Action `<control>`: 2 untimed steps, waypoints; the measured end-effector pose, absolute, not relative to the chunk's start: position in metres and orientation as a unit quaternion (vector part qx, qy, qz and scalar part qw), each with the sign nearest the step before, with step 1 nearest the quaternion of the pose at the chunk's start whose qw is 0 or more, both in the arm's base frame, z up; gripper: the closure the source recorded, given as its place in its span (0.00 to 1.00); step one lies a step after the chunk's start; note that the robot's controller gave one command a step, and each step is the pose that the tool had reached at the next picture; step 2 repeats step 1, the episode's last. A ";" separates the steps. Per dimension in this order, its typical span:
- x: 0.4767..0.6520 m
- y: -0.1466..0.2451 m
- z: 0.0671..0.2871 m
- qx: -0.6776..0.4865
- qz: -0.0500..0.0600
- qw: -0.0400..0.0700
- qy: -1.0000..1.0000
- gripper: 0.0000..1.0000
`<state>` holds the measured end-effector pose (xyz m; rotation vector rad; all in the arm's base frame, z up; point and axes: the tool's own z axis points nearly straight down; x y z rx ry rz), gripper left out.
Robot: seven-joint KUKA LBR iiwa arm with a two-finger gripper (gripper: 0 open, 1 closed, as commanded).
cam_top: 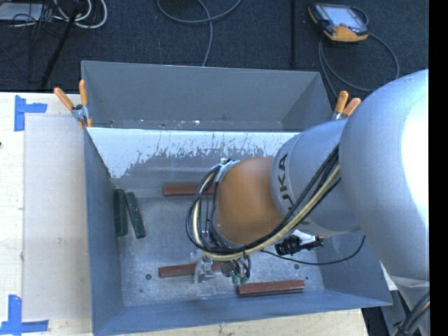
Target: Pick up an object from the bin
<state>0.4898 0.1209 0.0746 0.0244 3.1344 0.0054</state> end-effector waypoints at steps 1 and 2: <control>0.475 0.110 0.271 -0.043 0.000 -0.001 0.999 1.00; 0.475 0.110 0.271 -0.043 0.000 -0.001 0.999 1.00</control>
Offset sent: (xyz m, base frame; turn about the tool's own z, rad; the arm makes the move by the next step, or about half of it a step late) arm 0.0000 0.0000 0.0000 0.0000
